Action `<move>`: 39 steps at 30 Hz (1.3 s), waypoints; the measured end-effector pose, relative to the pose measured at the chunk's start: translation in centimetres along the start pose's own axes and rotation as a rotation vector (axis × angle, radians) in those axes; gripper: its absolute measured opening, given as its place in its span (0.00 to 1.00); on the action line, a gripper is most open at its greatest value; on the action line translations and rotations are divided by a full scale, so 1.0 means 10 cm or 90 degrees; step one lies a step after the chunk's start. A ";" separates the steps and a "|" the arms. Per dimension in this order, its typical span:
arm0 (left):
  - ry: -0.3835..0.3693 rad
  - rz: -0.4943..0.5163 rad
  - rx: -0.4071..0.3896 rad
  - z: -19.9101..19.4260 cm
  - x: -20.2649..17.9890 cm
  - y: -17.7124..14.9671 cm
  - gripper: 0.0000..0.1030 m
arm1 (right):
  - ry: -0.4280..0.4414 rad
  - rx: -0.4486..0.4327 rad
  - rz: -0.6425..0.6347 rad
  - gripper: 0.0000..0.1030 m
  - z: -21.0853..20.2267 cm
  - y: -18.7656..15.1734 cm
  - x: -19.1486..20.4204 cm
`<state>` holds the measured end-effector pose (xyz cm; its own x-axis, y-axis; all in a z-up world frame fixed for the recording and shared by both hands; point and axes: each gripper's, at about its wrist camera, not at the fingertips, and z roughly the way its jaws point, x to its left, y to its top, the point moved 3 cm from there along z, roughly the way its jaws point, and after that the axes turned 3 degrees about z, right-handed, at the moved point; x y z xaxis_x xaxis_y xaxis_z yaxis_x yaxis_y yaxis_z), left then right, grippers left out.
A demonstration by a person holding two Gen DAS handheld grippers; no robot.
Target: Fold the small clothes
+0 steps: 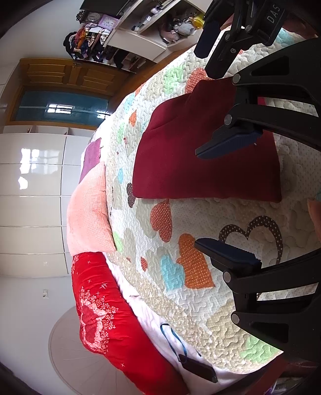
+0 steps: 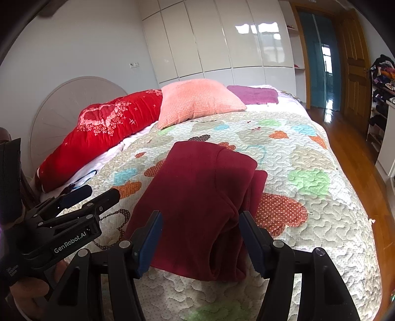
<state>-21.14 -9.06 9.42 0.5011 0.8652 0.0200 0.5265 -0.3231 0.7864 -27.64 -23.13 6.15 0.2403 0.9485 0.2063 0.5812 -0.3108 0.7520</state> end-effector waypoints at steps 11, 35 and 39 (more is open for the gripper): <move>0.005 0.002 0.013 0.08 0.00 -0.05 0.65 | -0.014 0.024 0.012 0.60 0.14 -0.05 -0.04; 0.006 0.017 0.017 0.12 -0.05 -0.05 0.65 | -0.008 0.032 0.013 0.60 0.17 -0.06 -0.01; 0.007 0.019 0.020 0.14 -0.06 -0.05 0.65 | -0.008 0.032 0.015 0.60 0.18 -0.05 -0.01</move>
<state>-20.77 -9.92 8.17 0.5096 0.8590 0.0494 0.5327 -0.3601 0.7659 -26.58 -23.20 4.60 0.2642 0.9400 0.2160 0.6132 -0.3366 0.7147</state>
